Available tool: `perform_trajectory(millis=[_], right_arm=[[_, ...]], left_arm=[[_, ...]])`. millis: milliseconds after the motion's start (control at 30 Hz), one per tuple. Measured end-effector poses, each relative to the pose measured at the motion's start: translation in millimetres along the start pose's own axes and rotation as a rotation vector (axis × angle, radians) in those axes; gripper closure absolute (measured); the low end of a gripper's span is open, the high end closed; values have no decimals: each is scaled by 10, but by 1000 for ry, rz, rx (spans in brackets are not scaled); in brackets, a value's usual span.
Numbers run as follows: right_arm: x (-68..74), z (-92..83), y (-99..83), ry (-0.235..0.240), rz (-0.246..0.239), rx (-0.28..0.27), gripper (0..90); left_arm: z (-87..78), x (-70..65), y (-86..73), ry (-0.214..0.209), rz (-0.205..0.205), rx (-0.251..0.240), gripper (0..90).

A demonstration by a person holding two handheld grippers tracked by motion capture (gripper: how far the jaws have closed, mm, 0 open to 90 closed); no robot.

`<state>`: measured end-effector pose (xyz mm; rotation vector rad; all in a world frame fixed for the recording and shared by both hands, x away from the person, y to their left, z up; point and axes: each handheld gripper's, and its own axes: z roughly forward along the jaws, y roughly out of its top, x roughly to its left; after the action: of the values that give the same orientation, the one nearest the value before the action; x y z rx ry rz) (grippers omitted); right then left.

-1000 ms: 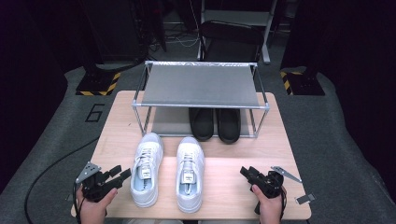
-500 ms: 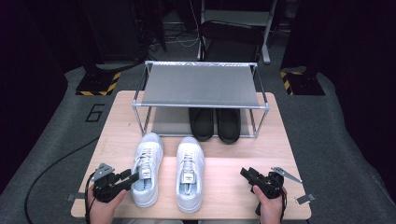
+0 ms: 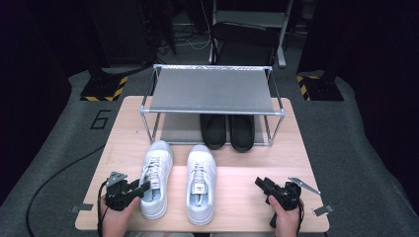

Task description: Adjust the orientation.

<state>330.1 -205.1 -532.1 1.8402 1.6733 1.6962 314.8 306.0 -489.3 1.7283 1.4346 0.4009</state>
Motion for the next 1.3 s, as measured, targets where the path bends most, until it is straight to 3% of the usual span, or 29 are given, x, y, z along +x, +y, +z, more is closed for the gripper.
perform_trajectory(millis=[100, 367, 500, 633, 867, 1133, 1167, 1300], right_arm=[[-1, -1, 1, 1, 10, -1, 472], [-42, 6, -14, 3, 36, -2, 472], [-40, 11, -16, 7, 35, -6, 470], [-59, 16, -23, 5, 42, -5, 469], [-90, 13, -28, 2, 67, -6, 469], [-118, 35, -24, 6, 85, -12, 467], [-117, 57, -21, 10, 75, -2, 467], [-119, 58, -27, 6, 80, -1, 467]], left_arm=[[13, -31, -31, 25, 16, 9, 564], [24, -52, 3, 40, 37, 41, 576], [18, -48, -9, 44, 41, 34, 601], [13, -99, -12, 89, 40, 33, 664], [21, -131, -8, 134, 46, 30, 728], [6, -88, -12, 134, 42, 14, 777], [4, -59, -22, 127, 17, -6, 781], [-8, -28, -6, 107, 13, 13, 776]])
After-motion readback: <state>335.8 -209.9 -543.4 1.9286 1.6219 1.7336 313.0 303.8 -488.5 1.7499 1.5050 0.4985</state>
